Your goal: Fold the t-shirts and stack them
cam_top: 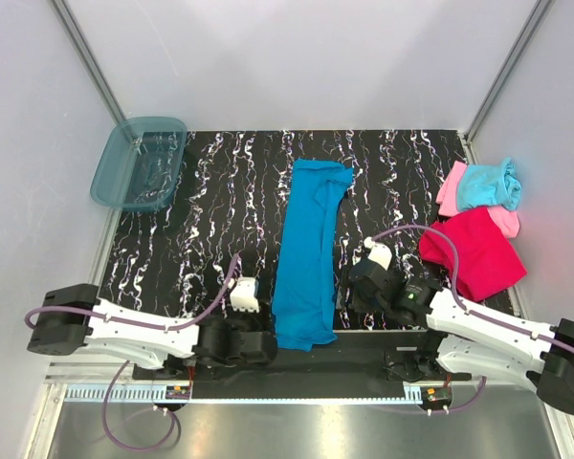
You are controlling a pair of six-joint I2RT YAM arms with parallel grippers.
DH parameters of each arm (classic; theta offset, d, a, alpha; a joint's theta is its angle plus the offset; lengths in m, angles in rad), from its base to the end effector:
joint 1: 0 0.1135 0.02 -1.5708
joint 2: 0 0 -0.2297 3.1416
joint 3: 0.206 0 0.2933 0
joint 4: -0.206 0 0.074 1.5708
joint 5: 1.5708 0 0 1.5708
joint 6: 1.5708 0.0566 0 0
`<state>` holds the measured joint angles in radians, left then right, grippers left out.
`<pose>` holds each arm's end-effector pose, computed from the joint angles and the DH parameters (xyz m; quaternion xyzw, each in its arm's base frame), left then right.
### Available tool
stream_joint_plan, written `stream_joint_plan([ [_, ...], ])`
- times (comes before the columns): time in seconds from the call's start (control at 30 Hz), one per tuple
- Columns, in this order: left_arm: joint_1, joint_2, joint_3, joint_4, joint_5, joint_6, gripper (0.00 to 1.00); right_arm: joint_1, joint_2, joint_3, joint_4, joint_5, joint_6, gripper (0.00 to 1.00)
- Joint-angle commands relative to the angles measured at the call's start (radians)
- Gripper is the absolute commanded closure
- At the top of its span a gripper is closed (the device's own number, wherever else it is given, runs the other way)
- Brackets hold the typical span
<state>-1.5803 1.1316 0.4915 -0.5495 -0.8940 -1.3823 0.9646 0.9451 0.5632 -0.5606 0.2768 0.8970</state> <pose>0.0419 -0.2296 0.0964 0.0060 0.8892 -0.1322 0.4380 0.1550 0.1964 0.1444 0.0108 0.9429 0.1671 0.2880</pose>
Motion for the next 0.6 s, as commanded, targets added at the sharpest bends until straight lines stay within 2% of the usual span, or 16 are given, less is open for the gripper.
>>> stream_joint_plan([
  [0.0,0.014,-0.09,-0.083,0.337,0.05,0.136,0.38,-0.004,0.014,-0.008,0.045,-0.019,0.017,0.18],
  [0.17,0.042,-0.205,-0.209,0.586,0.144,0.31,0.41,-0.006,-0.002,-0.063,0.155,-0.067,0.022,0.18],
  [0.23,0.058,-0.24,-0.258,0.634,0.203,0.366,0.41,-0.006,-0.046,-0.108,0.203,-0.065,0.023,0.18],
  [0.37,0.208,-0.372,-0.384,0.817,0.389,0.417,0.41,-0.007,-0.138,-0.172,0.252,-0.064,0.04,0.16],
  [0.43,0.284,-0.426,-0.435,0.839,0.475,0.425,0.41,-0.012,-0.187,-0.204,0.269,-0.073,0.059,0.13],
  [0.57,0.341,-0.457,-0.441,0.793,0.529,0.44,0.42,-0.046,-0.236,-0.299,0.355,-0.151,0.098,0.12],
])
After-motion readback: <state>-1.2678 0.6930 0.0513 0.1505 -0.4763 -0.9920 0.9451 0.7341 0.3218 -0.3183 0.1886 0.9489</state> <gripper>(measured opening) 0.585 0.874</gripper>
